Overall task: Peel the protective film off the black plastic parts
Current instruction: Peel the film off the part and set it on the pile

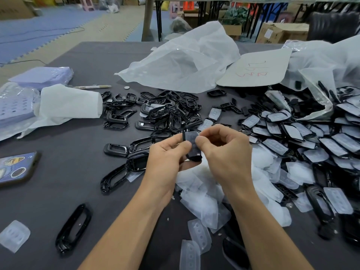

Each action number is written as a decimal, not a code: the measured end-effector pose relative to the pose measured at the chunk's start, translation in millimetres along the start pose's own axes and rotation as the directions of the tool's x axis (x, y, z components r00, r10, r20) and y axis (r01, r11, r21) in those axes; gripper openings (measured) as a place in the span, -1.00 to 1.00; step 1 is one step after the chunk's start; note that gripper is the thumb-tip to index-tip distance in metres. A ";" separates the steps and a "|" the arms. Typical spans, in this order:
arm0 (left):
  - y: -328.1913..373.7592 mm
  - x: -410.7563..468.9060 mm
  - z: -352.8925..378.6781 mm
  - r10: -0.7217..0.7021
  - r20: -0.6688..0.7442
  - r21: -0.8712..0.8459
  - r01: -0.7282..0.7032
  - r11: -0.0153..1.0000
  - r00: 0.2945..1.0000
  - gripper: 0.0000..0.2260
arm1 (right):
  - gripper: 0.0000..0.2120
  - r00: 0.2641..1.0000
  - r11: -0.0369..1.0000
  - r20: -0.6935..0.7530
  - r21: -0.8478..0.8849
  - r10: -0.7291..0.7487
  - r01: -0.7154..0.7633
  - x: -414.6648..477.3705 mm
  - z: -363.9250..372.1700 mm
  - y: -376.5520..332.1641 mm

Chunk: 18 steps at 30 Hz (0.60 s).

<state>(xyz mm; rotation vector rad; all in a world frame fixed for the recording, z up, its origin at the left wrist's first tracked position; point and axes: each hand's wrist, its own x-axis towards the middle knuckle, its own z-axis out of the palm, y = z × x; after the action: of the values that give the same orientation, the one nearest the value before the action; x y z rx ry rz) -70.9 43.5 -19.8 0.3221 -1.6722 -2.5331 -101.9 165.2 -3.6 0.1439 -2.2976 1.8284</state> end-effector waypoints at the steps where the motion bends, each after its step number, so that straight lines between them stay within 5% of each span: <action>1: 0.4 0.9 -1.6 -0.022 0.013 -0.024 0.022 0.999 1.000 -0.74 | -0.85 1.000 1.000 -0.011 -0.020 -0.002 0.001 -0.2 0.5 0.1; 6: 5.2 3.3 -10.2 -0.096 0.127 -0.094 0.109 0.990 0.987 -0.71 | -0.84 0.996 0.992 -0.010 0.094 0.084 -0.083 1.2 -2.1 1.5; 18: 14.7 7.5 -20.0 -0.174 0.195 -0.152 0.205 0.967 0.965 -0.63 | -0.71 0.930 0.806 0.259 0.471 0.262 -0.358 3.4 -10.8 -10.7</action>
<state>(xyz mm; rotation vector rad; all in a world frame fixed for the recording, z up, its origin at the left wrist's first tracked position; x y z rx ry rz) -74.4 18.2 -14.9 0.2562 -1.5312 -2.9047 -102.1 173.4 9.6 0.0056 -1.9632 2.6788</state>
